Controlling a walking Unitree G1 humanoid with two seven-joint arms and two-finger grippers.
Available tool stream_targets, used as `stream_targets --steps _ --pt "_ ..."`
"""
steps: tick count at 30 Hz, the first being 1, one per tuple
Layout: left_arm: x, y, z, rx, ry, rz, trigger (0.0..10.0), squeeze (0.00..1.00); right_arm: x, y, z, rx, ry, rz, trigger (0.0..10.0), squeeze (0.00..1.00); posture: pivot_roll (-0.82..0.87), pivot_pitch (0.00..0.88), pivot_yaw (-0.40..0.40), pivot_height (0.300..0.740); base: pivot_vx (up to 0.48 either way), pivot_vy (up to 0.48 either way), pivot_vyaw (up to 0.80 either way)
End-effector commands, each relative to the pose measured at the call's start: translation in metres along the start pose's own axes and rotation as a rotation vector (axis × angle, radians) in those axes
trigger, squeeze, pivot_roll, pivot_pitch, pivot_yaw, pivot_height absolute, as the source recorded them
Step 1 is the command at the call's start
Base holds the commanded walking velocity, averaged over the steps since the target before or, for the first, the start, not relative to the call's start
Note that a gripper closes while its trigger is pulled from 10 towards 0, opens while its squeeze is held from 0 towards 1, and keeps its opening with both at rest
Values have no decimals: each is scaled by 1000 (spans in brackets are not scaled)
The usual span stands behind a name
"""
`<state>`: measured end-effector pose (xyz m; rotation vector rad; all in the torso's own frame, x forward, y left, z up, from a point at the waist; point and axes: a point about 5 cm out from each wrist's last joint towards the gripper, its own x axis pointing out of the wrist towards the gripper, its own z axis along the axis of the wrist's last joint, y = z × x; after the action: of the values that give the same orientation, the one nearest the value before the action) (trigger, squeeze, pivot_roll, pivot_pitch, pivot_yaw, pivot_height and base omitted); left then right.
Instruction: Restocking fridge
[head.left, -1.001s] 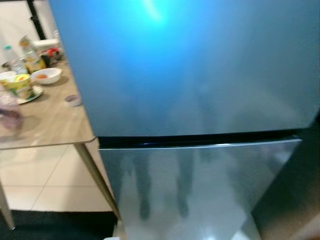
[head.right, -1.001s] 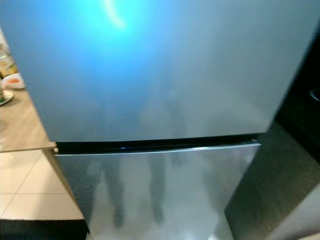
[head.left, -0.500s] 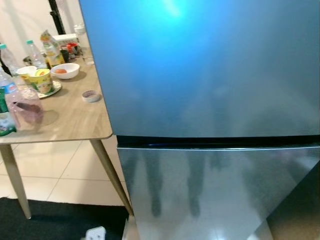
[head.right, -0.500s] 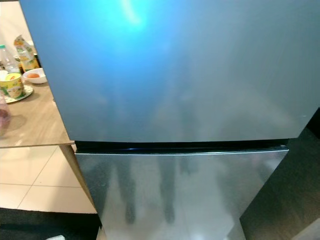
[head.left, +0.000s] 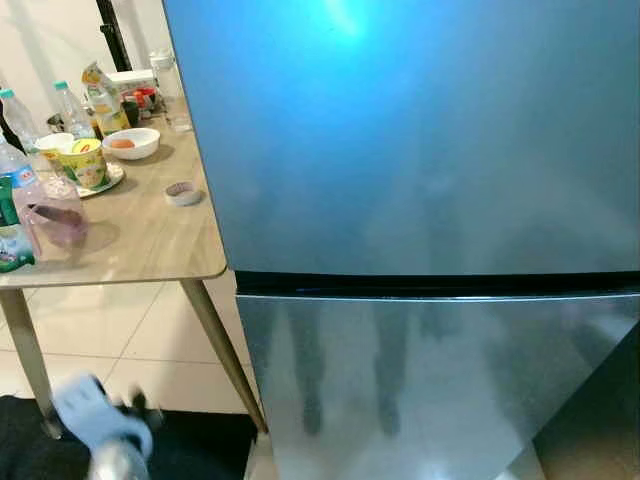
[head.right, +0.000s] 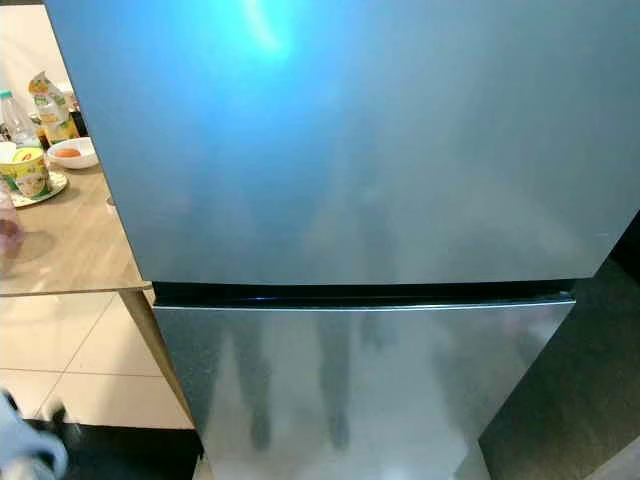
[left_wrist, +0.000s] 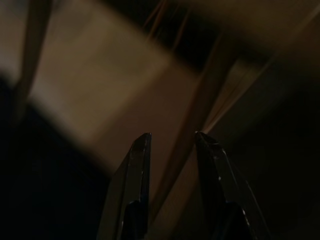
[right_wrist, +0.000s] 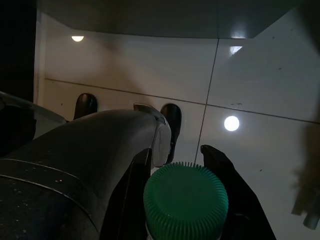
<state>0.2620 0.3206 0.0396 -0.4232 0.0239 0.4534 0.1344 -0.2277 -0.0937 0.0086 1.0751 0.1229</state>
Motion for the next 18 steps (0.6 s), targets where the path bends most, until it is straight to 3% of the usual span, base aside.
stream_targets --steps 1,2,4,5,6,11,13,14,15,18 --pt "4 -5 9 -44 -50 -67 10000 0 -1 -1 -2 3 4 1 10000 0 -74 0 -15 740 0 0 0" --pt "4 -5 9 -44 -50 -67 10000 0 -1 -1 -2 3 4 1 10000 0 -74 0 -15 740 0 0 0" --pt "15 -31 35 -73 -158 -267 10000 0 -1 -2 -2 2 4 0 10000 0 -77 0 -20 740 0 0 0" --pt "20 -55 62 -105 -261 -466 10000 655 -1 -3 -2 1 4 -2 10000 0 -77 0 -20 740 0 0 0" --pt "21 -62 71 -109 -294 -518 10000 1000 -1 -3 -2 0 4 -2 10000 0 -77 0 -20 740 0 0 0" --pt "20 -76 94 -117 -364 -642 10000 1000 -2 -4 -1 0 2 -5 10000 0 -77 0 -20 740 0 0 0" --pt "12 -91 116 -115 -415 -804 10000 1000 -2 -4 -1 1 0 -5 10000 0 -77 0 -19 740 0 0 0" --pt "12 -91 116 -115 -415 -804 10000 1000 -2 -4 -1 1 0 -5 10000 0 -77 0 -19 740 0 0 0" --pt "0 -103 132 -103 -439 -965 10000 1000 -1 -3 0 3 -2 -2 10000 0 -77 0 -19 740 0 0 0" --pt "-10 -108 141 -81 -442 -1079 10000 1000 -1 -3 0 3 -3 0 10000 0 -77 0 -19 740 0 0 0"
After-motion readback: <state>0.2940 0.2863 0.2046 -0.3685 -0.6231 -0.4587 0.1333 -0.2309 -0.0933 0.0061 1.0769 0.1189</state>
